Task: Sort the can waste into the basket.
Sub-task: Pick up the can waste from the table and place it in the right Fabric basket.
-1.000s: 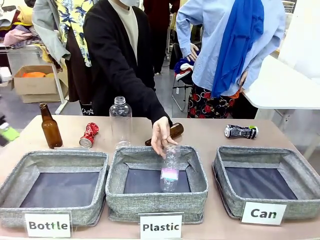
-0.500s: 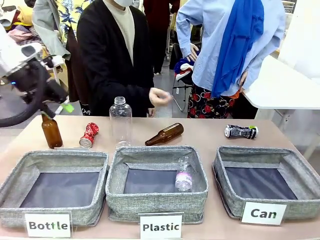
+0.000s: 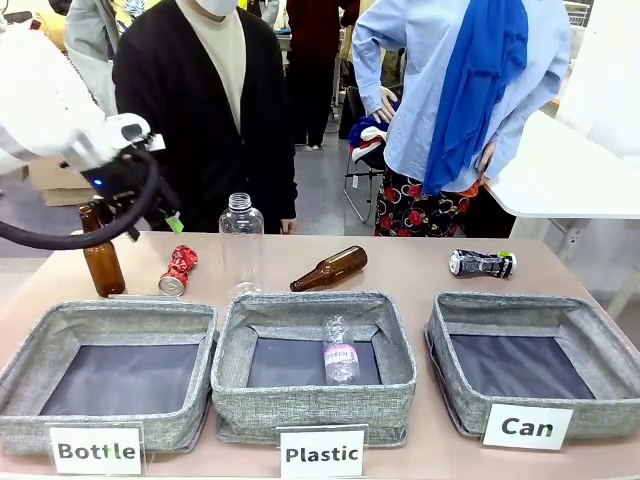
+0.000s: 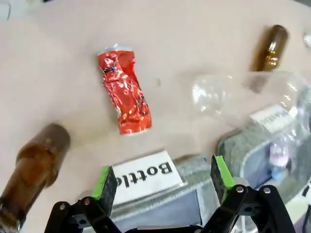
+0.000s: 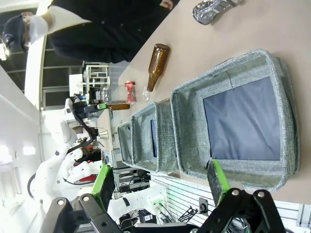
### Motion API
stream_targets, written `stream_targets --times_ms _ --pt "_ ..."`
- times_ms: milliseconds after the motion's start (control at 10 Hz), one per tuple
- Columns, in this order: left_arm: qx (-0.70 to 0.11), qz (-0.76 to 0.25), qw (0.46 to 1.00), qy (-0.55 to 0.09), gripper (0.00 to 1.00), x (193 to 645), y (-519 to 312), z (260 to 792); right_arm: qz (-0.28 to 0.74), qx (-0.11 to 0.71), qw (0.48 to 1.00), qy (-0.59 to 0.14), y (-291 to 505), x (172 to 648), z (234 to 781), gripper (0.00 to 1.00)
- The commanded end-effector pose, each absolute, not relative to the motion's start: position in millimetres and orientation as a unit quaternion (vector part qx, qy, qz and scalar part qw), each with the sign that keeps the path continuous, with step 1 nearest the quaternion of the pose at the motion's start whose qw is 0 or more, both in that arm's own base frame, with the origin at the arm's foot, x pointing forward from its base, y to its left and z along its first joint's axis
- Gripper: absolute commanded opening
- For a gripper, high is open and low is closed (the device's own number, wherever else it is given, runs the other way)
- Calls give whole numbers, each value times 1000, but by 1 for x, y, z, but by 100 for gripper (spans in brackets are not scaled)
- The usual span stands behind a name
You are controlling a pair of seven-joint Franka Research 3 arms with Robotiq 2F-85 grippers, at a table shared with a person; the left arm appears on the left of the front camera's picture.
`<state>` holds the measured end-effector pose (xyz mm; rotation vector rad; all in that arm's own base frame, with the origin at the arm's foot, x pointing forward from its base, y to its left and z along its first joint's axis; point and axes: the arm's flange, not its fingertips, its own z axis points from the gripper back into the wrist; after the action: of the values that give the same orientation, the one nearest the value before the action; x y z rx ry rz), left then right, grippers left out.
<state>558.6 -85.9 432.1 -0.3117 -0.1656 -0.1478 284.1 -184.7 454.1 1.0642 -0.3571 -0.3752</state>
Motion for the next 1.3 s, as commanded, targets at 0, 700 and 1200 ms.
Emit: stream_targets --times_ms 0,700,1200 --pt "-124 -43 990 -46 100 593 -100 416 -166 509 825 -181 -186 286 454 100" --pt "-90 -7 996 25 100 648 -123 326 -166 509 825 -181 -186 286 454 100" --pt "-59 -12 997 47 41 650 -124 305 -166 509 825 -181 -186 286 454 100"
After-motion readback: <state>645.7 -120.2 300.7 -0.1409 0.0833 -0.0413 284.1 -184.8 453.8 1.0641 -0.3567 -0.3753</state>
